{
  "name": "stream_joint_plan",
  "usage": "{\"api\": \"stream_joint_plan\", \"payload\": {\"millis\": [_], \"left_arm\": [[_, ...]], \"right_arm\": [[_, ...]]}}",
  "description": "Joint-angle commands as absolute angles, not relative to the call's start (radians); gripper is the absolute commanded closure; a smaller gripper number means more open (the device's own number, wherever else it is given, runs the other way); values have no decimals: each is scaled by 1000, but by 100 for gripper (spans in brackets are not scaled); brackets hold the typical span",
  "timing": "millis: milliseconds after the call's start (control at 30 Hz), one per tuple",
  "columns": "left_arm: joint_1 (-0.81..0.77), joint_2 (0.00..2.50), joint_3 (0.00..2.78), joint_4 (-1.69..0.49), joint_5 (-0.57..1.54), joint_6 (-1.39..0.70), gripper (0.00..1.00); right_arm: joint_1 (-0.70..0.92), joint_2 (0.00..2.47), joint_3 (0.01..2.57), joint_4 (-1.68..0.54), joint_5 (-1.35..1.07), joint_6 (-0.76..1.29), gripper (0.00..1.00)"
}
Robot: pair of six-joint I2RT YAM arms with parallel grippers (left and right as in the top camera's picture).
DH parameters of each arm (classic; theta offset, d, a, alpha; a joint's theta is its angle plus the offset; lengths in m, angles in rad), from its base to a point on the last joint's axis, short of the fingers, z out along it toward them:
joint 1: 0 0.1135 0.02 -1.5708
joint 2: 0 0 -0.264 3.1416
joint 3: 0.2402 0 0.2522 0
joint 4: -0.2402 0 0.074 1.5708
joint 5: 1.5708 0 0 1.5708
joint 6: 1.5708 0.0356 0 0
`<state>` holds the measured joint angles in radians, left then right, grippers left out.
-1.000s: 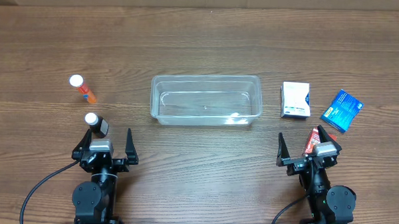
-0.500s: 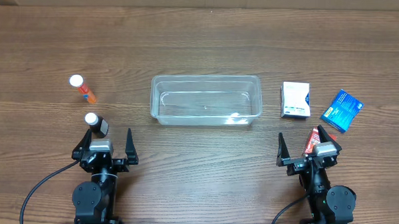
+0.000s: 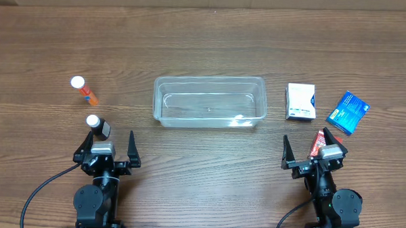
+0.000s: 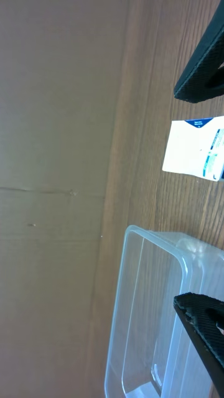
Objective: Pack container
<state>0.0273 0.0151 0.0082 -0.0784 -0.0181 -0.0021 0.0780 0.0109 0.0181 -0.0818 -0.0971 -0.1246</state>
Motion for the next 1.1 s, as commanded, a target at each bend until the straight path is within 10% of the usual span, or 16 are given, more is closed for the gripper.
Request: {"api": "stream_joint_plan", "payload": {"millis": [0,1067], "left_arm": [[33,6,5,-78,-7,-23,0],[32,6,5,-77,4,-67,0]], "right_arm": [[70,3,8,-76,-99,-120,0],[70,3,8,-72,-111,-24,0]]}}
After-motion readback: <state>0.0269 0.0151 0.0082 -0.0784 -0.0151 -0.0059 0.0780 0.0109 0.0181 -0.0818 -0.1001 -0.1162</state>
